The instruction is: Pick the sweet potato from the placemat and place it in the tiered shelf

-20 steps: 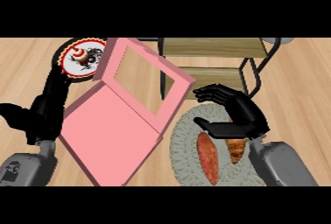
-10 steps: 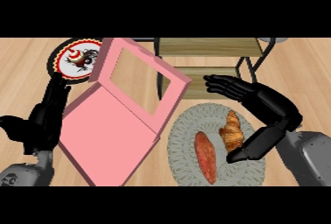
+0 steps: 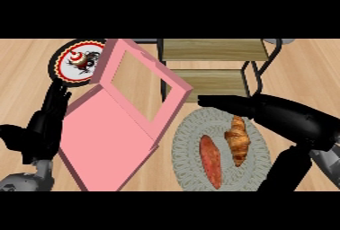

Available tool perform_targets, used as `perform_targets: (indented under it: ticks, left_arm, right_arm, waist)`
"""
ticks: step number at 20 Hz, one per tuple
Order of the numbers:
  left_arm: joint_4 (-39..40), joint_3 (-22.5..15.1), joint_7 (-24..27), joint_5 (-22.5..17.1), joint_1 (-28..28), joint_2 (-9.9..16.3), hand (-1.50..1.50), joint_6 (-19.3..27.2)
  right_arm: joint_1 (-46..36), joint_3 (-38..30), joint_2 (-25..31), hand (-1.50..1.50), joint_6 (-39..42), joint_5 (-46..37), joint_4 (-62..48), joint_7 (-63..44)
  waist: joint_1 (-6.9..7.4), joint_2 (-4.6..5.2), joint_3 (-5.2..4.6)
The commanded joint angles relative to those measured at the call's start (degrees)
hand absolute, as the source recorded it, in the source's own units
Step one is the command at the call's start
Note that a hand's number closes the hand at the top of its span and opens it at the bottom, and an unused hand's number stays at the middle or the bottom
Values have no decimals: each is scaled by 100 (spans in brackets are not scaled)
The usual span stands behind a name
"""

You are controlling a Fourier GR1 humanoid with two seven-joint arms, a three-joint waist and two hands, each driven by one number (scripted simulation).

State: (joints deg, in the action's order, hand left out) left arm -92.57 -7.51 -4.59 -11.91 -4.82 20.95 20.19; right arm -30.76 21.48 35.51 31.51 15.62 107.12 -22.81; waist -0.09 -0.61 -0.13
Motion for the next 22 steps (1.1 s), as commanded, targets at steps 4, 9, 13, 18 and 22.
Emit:
perform_targets:
  ticks: [4,9,13,18,22]
  left_arm:
    - [-60,37,49,-21,106,-73,0,-111]
    - [432,167,109,142,-249,-244,0,-114]
    - [252,263,-1,76,-231,-152,0,-278]
    - [-249,181,-266,172,30,-160,0,-202]
    - [-225,267,167,340,409,-342,0,-351]
  right_arm:
    - [-461,945,-107,-150,-34,-1256,664,-1471]
    - [-535,1301,-814,-150,36,-1809,474,-2133]
    - [-445,1840,-1016,-150,17,-2895,374,-2171]
    - [14,2254,-576,-150,250,-3594,365,-2260]
    - [292,1721,-829,-150,414,-3853,276,-1793]
  waist:
    - [22,42,4]
    - [10,65,8]
    - [29,63,11]
    - [22,55,15]
    - [26,57,13]
